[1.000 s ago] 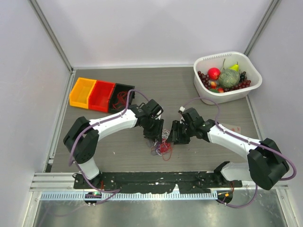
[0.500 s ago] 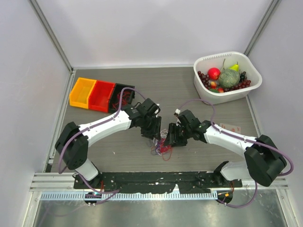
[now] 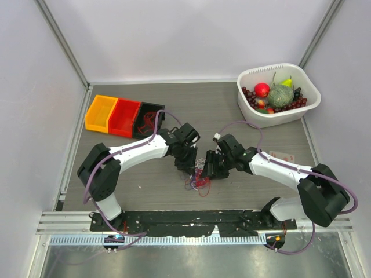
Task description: Untangle the cables
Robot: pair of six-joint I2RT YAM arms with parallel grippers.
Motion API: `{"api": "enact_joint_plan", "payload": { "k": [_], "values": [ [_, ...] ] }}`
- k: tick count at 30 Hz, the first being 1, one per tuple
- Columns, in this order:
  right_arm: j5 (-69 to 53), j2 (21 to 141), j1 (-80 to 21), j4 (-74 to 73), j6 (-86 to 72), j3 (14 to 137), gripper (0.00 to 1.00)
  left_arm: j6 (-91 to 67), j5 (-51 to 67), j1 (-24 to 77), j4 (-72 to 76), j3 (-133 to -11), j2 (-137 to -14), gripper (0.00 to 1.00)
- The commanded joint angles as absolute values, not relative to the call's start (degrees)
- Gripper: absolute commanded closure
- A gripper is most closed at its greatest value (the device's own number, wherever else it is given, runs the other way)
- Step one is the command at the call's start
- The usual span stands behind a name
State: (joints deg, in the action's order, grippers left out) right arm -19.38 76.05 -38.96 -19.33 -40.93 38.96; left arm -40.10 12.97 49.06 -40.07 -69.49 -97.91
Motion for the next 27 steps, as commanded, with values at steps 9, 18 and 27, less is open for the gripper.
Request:
{"api": "enact_joint_plan", "payload": {
  "k": [9, 18, 27],
  "values": [
    [-17.8, 77.8, -39.9, -18.0, -41.8, 42.7, 0.47, -40.3, 15.7, 50.6, -39.0, -71.4, -97.6, 1.0],
    [-12.7, 84.1, -41.7, -18.8, -43.3, 46.8, 0.48, -41.1, 19.4, 50.6, -38.2, -73.5, -87.7, 1.0],
    [-8.2, 85.3, -41.9, -17.6, -46.3, 43.9, 0.69, -35.0, 20.1, 50.7, -33.1, -87.4, -71.3, 1.0]
  ]
}}
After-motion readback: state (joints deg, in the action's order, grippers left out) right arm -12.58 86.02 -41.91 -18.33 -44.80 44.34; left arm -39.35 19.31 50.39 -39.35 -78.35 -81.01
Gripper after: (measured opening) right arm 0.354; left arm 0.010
